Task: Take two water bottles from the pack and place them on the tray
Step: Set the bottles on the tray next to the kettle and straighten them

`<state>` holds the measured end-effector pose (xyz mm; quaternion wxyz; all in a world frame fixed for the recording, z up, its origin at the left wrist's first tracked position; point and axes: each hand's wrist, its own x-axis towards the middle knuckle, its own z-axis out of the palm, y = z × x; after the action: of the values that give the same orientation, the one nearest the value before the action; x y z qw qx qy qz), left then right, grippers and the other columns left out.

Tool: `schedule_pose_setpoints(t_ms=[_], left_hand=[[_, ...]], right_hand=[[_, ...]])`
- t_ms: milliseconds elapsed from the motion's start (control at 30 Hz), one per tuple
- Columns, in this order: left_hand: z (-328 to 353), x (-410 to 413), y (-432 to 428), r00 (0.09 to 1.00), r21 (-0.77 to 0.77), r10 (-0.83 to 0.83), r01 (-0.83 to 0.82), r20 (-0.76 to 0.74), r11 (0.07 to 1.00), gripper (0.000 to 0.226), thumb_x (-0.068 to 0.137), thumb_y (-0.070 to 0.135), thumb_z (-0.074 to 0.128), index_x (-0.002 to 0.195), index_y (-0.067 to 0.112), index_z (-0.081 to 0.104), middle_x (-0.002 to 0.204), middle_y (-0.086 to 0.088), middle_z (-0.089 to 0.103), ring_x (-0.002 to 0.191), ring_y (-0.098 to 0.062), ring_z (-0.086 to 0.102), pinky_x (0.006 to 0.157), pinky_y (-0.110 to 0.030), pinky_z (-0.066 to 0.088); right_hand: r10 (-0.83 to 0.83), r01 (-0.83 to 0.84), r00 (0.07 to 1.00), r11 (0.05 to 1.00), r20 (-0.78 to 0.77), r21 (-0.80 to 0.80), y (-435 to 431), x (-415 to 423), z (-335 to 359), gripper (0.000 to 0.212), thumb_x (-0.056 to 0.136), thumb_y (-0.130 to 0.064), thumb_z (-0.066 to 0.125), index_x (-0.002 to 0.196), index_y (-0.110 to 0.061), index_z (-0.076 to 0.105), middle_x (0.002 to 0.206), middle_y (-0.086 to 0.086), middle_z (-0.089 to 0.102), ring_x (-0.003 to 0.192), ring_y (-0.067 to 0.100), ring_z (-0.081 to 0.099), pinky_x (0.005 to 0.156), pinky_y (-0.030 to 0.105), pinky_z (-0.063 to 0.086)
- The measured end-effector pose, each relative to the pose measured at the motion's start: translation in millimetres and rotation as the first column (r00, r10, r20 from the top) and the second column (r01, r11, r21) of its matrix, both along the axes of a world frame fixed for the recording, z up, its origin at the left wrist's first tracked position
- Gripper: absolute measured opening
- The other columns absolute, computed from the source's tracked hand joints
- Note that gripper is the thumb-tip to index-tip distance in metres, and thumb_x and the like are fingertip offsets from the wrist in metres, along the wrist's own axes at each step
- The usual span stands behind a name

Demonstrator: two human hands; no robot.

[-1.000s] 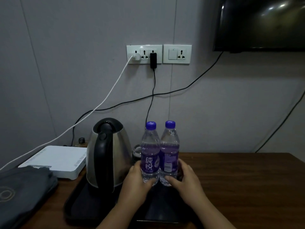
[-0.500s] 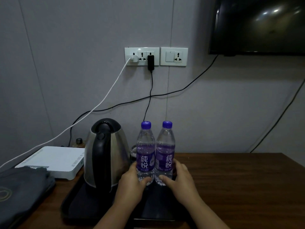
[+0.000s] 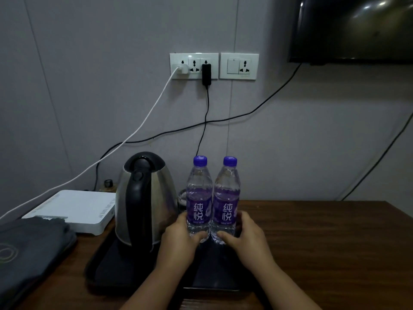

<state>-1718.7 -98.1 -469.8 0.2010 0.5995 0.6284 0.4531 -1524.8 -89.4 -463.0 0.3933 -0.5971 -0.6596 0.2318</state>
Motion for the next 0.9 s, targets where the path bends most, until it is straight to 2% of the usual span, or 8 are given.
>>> schedule_pose_setpoints(t_ms=[200, 267, 400, 533, 700, 767, 900], left_hand=[[0.8, 0.1, -1.9, 1.000, -0.001, 0.016, -0.016, 0.002, 1.000, 0.059, 0.069, 0.031, 0.089, 0.121, 0.034, 0.062, 0.074, 0.033, 0.062, 0.071, 0.021, 0.057, 0.064, -0.004, 0.041], [1.6, 0.5, -2.7, 1.000, -0.001, 0.020, -0.020, -0.001, 1.000, 0.060, 0.069, 0.031, 0.089, 0.122, 0.032, 0.062, 0.075, 0.032, 0.061, 0.073, 0.018, 0.057, 0.066, -0.007, 0.042], [2.7, 1.2, -3.4, 1.000, 0.005, 0.025, -0.025, 0.010, 1.000, 0.060, 0.070, 0.030, 0.089, 0.123, 0.029, 0.062, 0.082, 0.027, 0.063, 0.083, 0.001, 0.066, 0.072, -0.016, 0.047], [2.2, 1.2, -3.3, 1.000, 0.013, 0.022, -0.022, 0.017, 1.000, 0.061, 0.069, 0.029, 0.089, 0.124, 0.028, 0.062, 0.089, 0.022, 0.068, 0.089, -0.005, 0.070, 0.077, -0.022, 0.051], [1.1, -0.2, -3.8, 0.999, -0.004, -0.013, 0.013, 0.039, 1.000, 0.070, 0.067, 0.027, 0.091, 0.129, 0.031, 0.058, 0.087, 0.027, 0.068, 0.090, -0.002, 0.073, 0.085, -0.031, 0.059], [0.6, -0.1, -3.9, 0.999, -0.005, -0.012, 0.012, 0.030, 1.000, 0.068, 0.068, 0.028, 0.091, 0.127, 0.032, 0.059, 0.085, 0.028, 0.068, 0.089, -0.001, 0.072, 0.085, -0.031, 0.058], [-1.5, 0.1, -2.7, 0.999, -0.008, -0.022, 0.022, 0.048, 1.000, 0.060, 0.070, 0.026, 0.089, 0.123, 0.033, 0.061, 0.096, 0.017, 0.076, 0.091, -0.003, 0.072, 0.087, -0.035, 0.059]], right_hand=[[-0.003, 0.003, 1.000, 1.000, 0.006, 0.026, -3.9, -0.7, 1.6, 0.070, 0.074, -0.046, 0.084, 0.135, -0.037, 0.051, 0.123, -0.018, 0.065, 0.115, 0.004, 0.060, 0.098, 0.032, 0.052], [-0.002, 0.002, 1.000, 1.000, 0.006, 0.025, -4.7, -0.7, 2.2, 0.071, 0.075, -0.046, 0.084, 0.137, -0.036, 0.051, 0.126, -0.017, 0.065, 0.117, 0.005, 0.060, 0.100, 0.034, 0.052], [-0.004, 0.004, 1.000, 1.000, 0.014, 0.019, -6.0, -1.2, 3.5, 0.073, 0.076, -0.046, 0.083, 0.140, -0.036, 0.049, 0.130, -0.015, 0.063, 0.119, 0.004, 0.057, 0.100, 0.031, 0.049], [-0.006, 0.006, 1.000, 0.999, 0.022, 0.031, -6.8, -1.8, 3.4, 0.074, 0.076, -0.045, 0.083, 0.141, -0.034, 0.049, 0.132, -0.016, 0.061, 0.122, 0.007, 0.057, 0.102, 0.032, 0.049], [0.002, -0.003, 0.999, 0.999, 0.040, 0.040, -8.0, -2.2, 2.3, 0.079, 0.076, -0.046, 0.083, 0.145, -0.032, 0.047, 0.137, -0.015, 0.059, 0.127, 0.008, 0.054, 0.106, 0.037, 0.048], [0.002, -0.004, 0.999, 0.999, 0.047, 0.040, -7.7, -2.2, 2.4, 0.076, 0.076, -0.046, 0.083, 0.143, -0.033, 0.049, 0.134, -0.015, 0.059, 0.124, 0.008, 0.055, 0.105, 0.036, 0.049], [0.008, -0.010, 0.998, 0.999, 0.060, 0.036, -6.5, -2.2, 2.5, 0.066, 0.076, -0.045, 0.083, 0.135, -0.037, 0.055, 0.126, -0.018, 0.062, 0.119, 0.006, 0.058, 0.101, 0.035, 0.051]])
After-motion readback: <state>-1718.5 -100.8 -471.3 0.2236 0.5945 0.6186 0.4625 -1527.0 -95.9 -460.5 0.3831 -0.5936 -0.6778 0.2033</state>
